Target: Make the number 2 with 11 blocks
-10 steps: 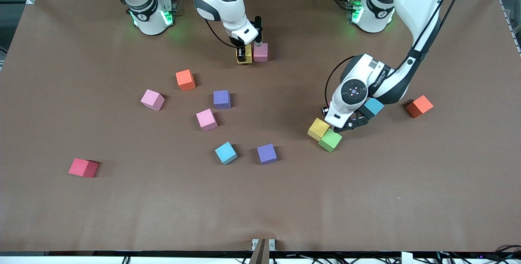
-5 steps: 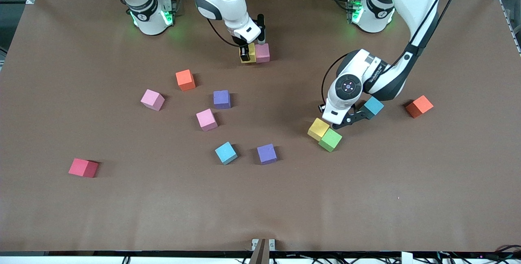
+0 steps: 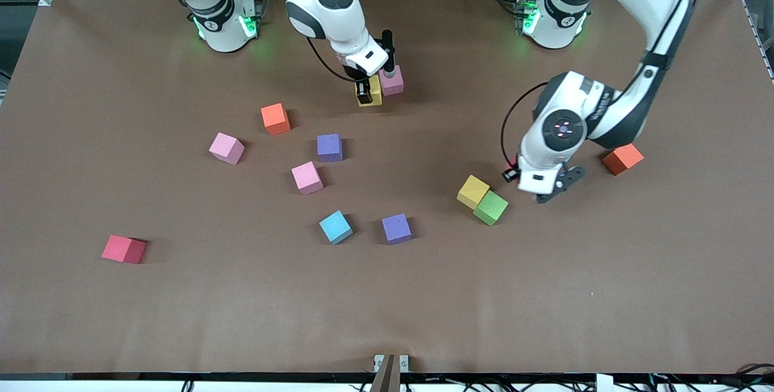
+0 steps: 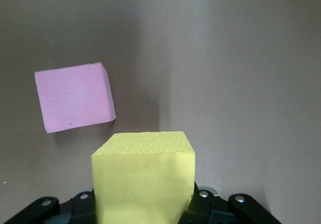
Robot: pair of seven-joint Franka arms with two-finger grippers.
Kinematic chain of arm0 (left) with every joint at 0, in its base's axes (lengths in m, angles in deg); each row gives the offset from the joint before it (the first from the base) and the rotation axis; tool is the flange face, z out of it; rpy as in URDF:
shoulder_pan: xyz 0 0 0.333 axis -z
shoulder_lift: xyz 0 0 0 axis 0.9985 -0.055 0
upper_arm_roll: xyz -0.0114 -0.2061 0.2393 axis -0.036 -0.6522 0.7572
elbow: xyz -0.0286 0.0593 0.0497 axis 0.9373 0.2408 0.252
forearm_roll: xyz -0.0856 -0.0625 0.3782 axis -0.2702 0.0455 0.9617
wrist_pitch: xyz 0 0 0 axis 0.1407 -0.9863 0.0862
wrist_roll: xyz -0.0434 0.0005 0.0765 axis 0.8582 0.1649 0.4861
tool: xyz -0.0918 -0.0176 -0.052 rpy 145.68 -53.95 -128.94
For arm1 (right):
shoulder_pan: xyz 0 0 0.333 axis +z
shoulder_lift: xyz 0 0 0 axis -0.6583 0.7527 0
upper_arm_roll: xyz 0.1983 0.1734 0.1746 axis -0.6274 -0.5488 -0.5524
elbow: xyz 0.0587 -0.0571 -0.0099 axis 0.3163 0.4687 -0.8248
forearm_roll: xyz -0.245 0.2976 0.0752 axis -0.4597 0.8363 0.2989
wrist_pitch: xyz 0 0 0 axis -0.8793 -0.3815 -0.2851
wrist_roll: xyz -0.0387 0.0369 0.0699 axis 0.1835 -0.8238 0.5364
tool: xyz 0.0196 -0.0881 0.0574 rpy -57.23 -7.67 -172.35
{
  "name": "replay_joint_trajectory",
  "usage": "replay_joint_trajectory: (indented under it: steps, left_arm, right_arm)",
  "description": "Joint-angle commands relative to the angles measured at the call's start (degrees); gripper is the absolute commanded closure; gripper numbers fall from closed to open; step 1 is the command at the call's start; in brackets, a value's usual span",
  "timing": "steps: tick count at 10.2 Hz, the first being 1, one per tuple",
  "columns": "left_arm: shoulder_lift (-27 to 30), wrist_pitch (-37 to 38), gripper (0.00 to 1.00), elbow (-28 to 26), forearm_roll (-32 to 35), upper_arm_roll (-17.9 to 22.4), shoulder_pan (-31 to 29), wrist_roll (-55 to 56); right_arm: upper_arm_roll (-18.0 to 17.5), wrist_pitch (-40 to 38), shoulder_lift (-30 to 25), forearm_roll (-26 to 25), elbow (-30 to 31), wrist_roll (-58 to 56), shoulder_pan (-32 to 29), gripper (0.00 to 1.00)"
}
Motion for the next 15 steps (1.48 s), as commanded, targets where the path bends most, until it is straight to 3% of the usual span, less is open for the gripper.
replay_joint_trajectory:
  steps: [1,4,7,10,15]
  left_arm:
    - [2.44,1.35,1.0,0.51,-1.72,-0.55,-3.63,4.37]
    - [2.18,3.11,1.0,4.11,-2.33,-0.46,-7.33,10.72]
    - [1.92,3.29,1.0,5.17,-4.1,-0.37,-10.41,13.44]
    - [1.65,3.37,1.0,5.44,-4.1,-0.11,-12.34,14.42]
    - [3.14,3.99,1.0,6.48,-5.33,0.24,-15.76,16.43]
  right_arm:
    - [-3.21,-3.6,-0.02,2.0,-5.67,0.34,-0.13,0.75]
    - [-6.56,-3.08,5.5,2.01,-12.0,0.61,0.31,0.75]
    - [-6.65,-2.46,13.76,0.52,-18.96,2.11,4.61,0.75]
    - [-6.57,2.28,18.0,-0.1,-19.85,1.93,6.98,0.75]
    - [-6.65,2.37,18.71,-0.1,-17.92,2.2,4.88,0.75]
